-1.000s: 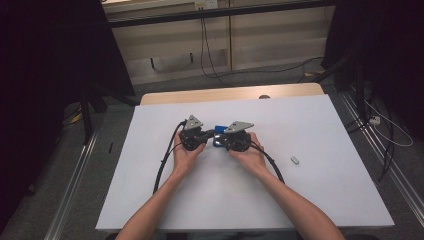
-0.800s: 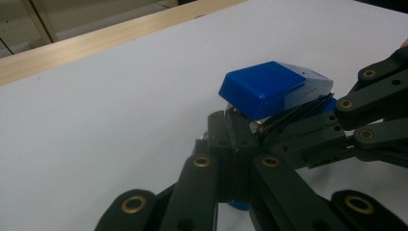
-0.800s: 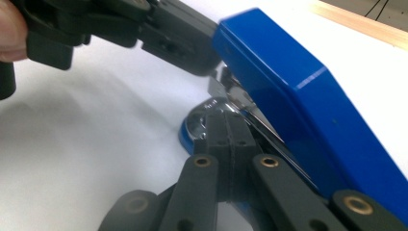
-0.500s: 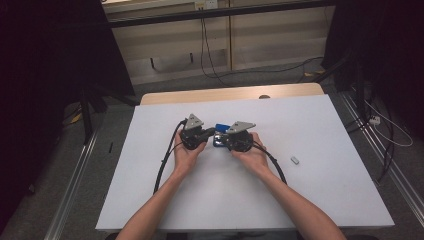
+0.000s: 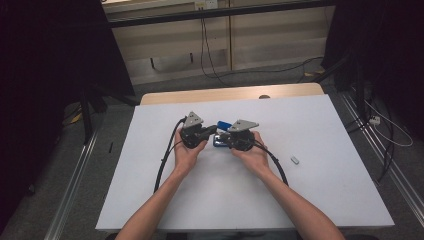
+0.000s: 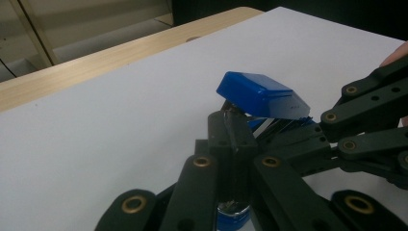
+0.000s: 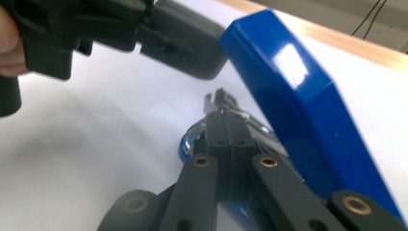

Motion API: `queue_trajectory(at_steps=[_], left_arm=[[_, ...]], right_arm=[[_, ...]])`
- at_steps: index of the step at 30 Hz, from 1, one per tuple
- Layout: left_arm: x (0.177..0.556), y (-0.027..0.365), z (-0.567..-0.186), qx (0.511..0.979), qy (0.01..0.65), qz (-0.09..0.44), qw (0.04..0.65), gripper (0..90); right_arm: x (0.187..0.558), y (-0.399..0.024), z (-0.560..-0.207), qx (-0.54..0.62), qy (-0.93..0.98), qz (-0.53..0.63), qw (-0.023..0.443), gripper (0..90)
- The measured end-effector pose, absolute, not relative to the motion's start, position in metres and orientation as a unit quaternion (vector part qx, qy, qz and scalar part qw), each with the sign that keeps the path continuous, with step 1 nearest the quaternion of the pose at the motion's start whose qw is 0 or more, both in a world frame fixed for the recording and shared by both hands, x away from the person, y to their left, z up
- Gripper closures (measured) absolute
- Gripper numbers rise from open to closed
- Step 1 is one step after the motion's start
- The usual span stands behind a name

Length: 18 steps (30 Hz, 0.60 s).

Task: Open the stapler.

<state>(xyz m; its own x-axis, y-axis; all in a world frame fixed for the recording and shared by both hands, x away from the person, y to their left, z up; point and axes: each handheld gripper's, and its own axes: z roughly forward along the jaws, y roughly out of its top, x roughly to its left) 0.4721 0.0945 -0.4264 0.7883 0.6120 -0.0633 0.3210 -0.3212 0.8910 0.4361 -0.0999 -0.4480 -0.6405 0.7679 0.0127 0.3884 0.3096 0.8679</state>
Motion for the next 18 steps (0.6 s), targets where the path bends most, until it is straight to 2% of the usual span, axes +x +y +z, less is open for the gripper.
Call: queue_trajectory(at_steps=[18], left_arm=[[0.4723,0.0918,-0.4266,0.796,0.296,0.145,0.508,90.0]], right_arm=[[0.4362,-0.0947,-0.4478,0.391,0.747,0.474,0.255,90.0]])
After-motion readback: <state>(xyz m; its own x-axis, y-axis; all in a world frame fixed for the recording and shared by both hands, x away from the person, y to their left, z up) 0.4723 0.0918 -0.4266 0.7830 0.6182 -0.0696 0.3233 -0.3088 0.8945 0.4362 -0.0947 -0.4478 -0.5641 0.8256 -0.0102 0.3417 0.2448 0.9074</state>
